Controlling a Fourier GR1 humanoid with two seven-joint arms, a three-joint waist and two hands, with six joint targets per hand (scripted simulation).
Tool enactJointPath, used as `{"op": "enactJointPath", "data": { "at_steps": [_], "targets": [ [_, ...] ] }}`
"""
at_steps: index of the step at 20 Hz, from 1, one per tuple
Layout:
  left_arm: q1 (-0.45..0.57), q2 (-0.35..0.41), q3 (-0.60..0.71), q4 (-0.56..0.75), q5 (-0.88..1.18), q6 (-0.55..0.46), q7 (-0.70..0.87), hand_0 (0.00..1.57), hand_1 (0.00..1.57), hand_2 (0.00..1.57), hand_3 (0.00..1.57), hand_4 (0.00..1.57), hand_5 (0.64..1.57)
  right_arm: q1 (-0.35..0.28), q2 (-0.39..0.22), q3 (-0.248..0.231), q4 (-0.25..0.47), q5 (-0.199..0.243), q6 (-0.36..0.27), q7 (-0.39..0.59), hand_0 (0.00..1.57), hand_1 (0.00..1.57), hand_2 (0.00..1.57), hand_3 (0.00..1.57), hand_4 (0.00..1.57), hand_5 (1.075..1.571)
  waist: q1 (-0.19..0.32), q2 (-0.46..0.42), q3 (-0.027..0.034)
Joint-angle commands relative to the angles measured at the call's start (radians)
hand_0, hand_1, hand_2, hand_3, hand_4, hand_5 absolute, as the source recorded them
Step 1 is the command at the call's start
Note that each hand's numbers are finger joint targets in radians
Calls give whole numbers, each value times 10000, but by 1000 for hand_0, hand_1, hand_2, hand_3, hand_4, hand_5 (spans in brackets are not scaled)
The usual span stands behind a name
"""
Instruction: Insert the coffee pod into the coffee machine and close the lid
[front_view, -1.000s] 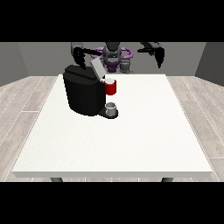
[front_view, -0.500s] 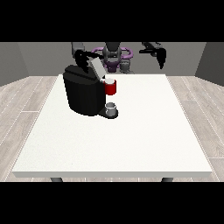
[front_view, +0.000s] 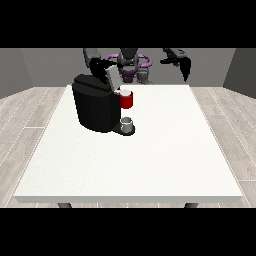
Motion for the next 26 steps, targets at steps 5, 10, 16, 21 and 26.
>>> {"op": "enactJointPath", "data": {
  "at_steps": [5,10,16,21,26],
  "targets": [
    [62,246,217,432,230,37,-323,0,0,0,0,0,1571,-346,86,158,456,180,202,125,0,0,0,0,0,1571,-110,158,37],
    [-63,566,272,577,275,-142,-396,0,0,0,0,158,1571,-785,454,567,488,591,-77,456,0,0,0,0,214,1571,3,95,36],
    [0,191,118,849,161,379,-359,0,0,0,0,139,1571,-1195,652,1021,426,1278,-334,751,0,0,0,0,125,1571,-134,-53,36],
    [-476,539,236,588,579,37,83,0,0,0,0,0,1571,-1418,1039,1079,741,1532,-649,431,0,0,0,0,142,1571,22,-11,37],
    [-29,431,-31,406,208,138,-796,0,0,0,0,202,1571,-1178,980,982,567,1305,-130,-168,0,0,0,0,30,1571,-161,-200,37]
  ]
}}
